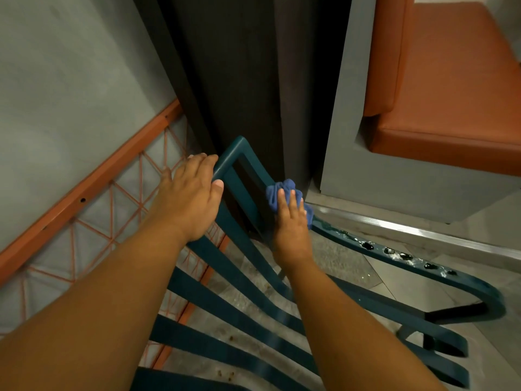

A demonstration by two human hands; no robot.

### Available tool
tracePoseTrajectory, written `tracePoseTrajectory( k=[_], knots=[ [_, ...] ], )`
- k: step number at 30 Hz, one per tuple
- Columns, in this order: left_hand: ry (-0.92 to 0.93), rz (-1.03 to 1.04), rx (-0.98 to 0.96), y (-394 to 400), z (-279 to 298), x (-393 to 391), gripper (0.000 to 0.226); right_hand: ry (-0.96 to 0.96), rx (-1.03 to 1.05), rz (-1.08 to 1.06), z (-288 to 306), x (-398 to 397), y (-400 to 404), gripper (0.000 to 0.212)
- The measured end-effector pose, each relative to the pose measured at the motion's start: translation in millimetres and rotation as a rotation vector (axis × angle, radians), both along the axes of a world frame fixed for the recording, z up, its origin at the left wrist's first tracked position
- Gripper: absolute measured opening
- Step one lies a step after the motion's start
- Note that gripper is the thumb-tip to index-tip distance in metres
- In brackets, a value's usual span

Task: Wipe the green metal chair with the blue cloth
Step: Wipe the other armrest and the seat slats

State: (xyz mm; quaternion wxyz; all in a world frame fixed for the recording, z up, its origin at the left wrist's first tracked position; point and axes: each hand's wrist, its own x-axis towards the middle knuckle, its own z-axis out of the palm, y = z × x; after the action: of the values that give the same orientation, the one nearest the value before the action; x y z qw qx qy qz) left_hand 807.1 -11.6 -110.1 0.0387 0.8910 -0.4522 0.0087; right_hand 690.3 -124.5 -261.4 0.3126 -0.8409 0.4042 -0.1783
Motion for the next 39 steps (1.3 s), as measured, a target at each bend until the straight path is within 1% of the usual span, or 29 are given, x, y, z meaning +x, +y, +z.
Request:
tracePoseTrajectory(
  k=[2, 4, 5, 6, 9, 11, 12, 13, 14, 16, 18, 20, 22, 23, 24, 25, 27, 28, 29, 31, 33, 34, 36, 39],
  knots=[
    [-0.001, -0.003, 0.001, 0, 0, 0, 0.054, 0.086, 0.064, -0.15, 6, 5, -13, 0.075],
    [-0.001, -0.006, 0.001, 0, 0, 0, 0.054, 0.126, 0.16, -0.242, 25, 21, -29, 0.05],
    [0.0, -0.005, 0.003, 0, 0, 0, 0.054, 0.09, 0.22, -0.224, 38, 29, -35, 0.038],
    [-0.003, -0.005, 0.008, -1, -1, 0, 0.054, 0.013, 0.279, -0.168, 51, 38, -39, 0.03],
    [-0.009, 0.002, 0.009, -2, -1, 0, 0.054, -0.357, 0.428, 0.044, 91, 58, -42, 0.025],
    [-0.003, 0.007, 0.0, -3, -1, 1, 0.054, -0.538, 0.516, 0.133, 110, 66, -43, 0.023],
    [-0.002, 0.009, 0.001, -3, -1, 1, 0.054, -0.568, 0.55, 0.151, 112, 69, -45, 0.024],
    [-0.003, 0.009, 0.004, -3, -1, 1, 0.054, -0.559, 0.569, 0.156, 111, 70, -47, 0.024],
    [-0.003, 0.007, 0.003, -3, -1, 2, 0.054, -0.525, 0.566, 0.15, 106, 69, -50, 0.024],
    [-0.004, 0.001, 0.0, -2, -1, 1, 0.054, -0.393, 0.547, 0.133, 92, 64, -56, 0.026],
    [-0.007, -0.009, 0.008, -2, -2, 1, 0.054, -0.236, 0.498, 0.088, 74, 53, -62, 0.031],
    [-0.01, -0.004, 0.015, -2, -2, 1, 0.054, -0.109, 0.402, -0.001, 56, 44, -62, 0.034],
    [-0.021, -0.004, 0.027, -3, -2, 1, 0.054, -0.034, 0.322, -0.122, 41, 42, -53, 0.035],
    [-0.029, -0.006, 0.033, -3, -2, 1, 0.054, -0.042, 0.305, -0.188, 38, 45, -45, 0.033],
    [-0.035, -0.007, 0.038, -3, -1, 1, 0.054, -0.113, 0.306, -0.248, 37, 50, -37, 0.032],
    [-0.036, -0.006, 0.039, -3, -1, 0, 0.054, -0.251, 0.309, -0.266, 39, 56, -28, 0.031],
    [-0.027, -0.003, 0.028, -3, -1, 0, 0.054, -0.544, 0.234, -0.166, 51, 64, -9, 0.033],
    [-0.021, 0.0, 0.02, -3, -1, 0, 0.054, -0.603, 0.131, -0.078, 53, 65, -1, 0.038],
    [-0.017, 0.001, 0.016, -3, -1, 1, 0.054, -0.59, -0.014, -0.012, 53, 65, 5, 0.043],
    [-0.014, 0.003, 0.011, -3, -1, 1, 0.054, -0.475, -0.299, 0.003, 44, 62, 8, 0.048],
    [-0.012, 0.004, 0.007, -3, -1, 1, 0.054, -0.335, -0.43, -0.007, 29, 53, 1, 0.048],
    [-0.008, 0.002, 0.006, -2, -1, 1, 0.054, -0.252, -0.468, 0.001, 20, 46, -4, 0.048],
    [-0.005, -0.005, 0.004, -2, -1, 0, 0.053, -0.108, -0.461, 0.037, 7, 29, -14, 0.051],
    [0.002, -0.004, -0.005, -2, -1, 0, 0.053, -0.04, -0.408, 0.022, 4, 11, -13, 0.045]
  ],
)
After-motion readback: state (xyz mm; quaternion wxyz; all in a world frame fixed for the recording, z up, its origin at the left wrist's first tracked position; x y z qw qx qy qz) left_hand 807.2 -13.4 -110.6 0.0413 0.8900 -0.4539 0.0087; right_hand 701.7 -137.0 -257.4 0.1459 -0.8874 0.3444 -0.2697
